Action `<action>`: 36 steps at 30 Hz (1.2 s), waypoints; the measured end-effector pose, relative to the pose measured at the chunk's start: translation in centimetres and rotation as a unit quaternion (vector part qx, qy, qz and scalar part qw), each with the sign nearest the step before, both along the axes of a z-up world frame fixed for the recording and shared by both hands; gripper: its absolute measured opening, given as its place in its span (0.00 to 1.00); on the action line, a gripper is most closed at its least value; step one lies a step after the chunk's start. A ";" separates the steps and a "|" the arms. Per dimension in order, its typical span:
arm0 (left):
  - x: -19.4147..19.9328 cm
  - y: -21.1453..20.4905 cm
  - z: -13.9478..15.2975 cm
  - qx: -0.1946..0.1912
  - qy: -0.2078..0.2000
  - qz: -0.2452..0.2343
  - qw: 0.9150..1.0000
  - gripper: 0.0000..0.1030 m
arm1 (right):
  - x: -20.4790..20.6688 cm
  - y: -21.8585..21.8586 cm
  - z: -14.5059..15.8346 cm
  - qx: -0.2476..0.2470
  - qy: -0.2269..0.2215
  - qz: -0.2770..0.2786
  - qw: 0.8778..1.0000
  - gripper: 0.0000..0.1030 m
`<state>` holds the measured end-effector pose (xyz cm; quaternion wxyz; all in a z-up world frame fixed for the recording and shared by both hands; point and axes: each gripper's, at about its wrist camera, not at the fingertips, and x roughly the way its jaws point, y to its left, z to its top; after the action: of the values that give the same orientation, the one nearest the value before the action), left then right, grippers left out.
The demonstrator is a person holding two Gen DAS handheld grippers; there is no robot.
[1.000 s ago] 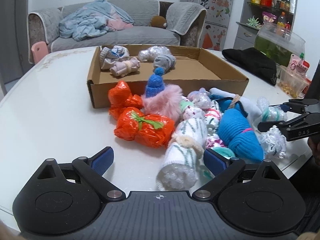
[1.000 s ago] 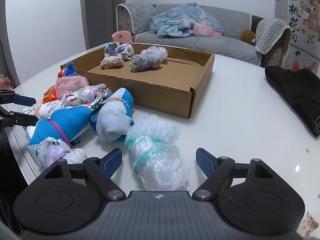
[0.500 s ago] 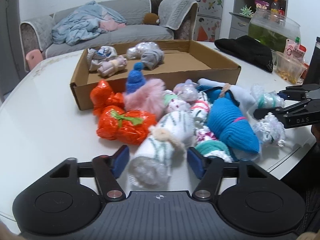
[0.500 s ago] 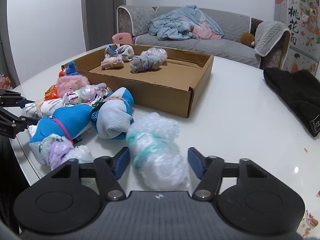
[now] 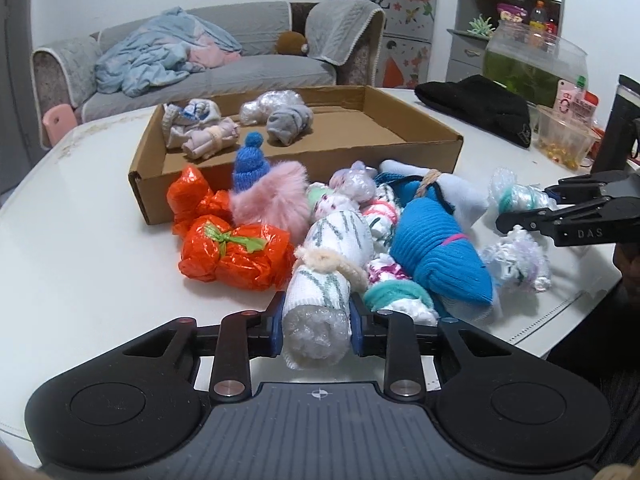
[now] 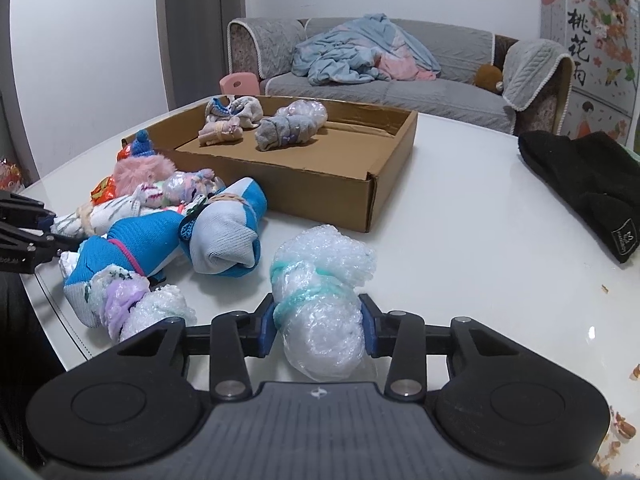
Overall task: Organize objects
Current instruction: 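Grasp the bubble-wrapped teal roll with the right tool while the left grasps the striped white sock, then carry both items over the tray and lower them inside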
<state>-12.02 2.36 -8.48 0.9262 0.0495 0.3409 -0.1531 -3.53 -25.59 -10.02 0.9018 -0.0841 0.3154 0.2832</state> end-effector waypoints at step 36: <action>12.1 5.0 15.5 0.023 -0.060 0.033 0.997 0.36 | 8.5 7.9 14.4 0.038 -0.058 0.070 0.995 0.36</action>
<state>0.11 7.33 6.97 0.9481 0.0687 0.2897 -0.1116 4.95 -17.64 4.37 0.8990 -0.0881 0.2453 0.3519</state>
